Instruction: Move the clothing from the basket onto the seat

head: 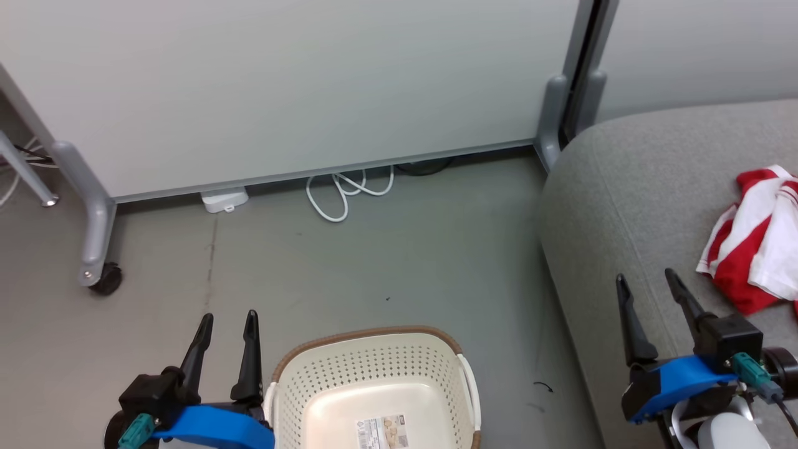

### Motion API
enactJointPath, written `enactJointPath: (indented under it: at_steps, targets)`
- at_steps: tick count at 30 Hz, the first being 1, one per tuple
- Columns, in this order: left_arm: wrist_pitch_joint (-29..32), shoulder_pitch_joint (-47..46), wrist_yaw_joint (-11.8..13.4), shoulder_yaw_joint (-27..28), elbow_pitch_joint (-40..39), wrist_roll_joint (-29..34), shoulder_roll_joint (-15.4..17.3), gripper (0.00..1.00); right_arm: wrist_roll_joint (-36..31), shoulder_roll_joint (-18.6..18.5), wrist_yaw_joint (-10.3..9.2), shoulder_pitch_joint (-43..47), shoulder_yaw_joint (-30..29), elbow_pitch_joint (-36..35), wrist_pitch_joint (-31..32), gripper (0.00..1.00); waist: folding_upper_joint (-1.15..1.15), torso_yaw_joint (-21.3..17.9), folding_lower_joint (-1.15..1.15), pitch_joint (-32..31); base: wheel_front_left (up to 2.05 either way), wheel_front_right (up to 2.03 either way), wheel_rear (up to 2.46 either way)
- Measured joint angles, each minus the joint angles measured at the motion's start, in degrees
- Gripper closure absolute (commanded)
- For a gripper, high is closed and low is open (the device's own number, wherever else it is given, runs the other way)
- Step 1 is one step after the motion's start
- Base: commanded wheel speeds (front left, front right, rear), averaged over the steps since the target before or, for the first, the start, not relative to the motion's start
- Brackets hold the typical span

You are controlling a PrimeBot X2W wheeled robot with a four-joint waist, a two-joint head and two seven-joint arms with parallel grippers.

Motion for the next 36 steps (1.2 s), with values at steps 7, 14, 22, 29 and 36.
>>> enactJointPath:
  at_steps: [7, 14, 22, 29, 36]
  targets:
    - [0.0, 0.92, 0.0, 0.46, 1.3, -0.19, 0.43, 0.0, 2.26, 0.1, 0.01, 2.02, 2.34, -1.32, 1.08, 0.0, 0.0, 2.5, 0.0, -1.53, 0.0, 0.0, 0.0]
    - [0.0, 1.29, 0.0, 0.73, 1.62, -0.47, 0.64, 0.0, 2.58, 0.11, 0.01, 2.83, 3.14, -2.1, 1.57, 0.0, 0.0, 3.17, 0.0, -1.66, 0.0, 0.0, 0.0]
    - [0.0, 1.28, 0.0, 0.79, 1.59, -0.56, 0.63, 0.0, 2.88, 0.11, 0.01, 2.9, 3.7, -2.41, 1.67, 0.0, 0.0, 2.89, 0.01, -1.13, 0.0, 0.0, 0.0]
    - [0.0, 1.28, 0.0, 0.58, 1.41, -0.81, 0.63, 0.0, 3.16, 0.11, 0.0, 2.97, 3.69, -2.43, 1.74, 0.0, 0.0, 2.74, 0.01, -1.0, 0.0, 0.0, 0.0]
    - [0.0, 1.28, 0.0, 0.32, 1.35, -0.98, 0.63, 0.0, 3.14, 0.11, 0.0, 3.02, 3.8, -2.74, 1.82, 0.0, 0.0, 2.97, 0.01, -0.89, 0.0, 0.0, 0.0]
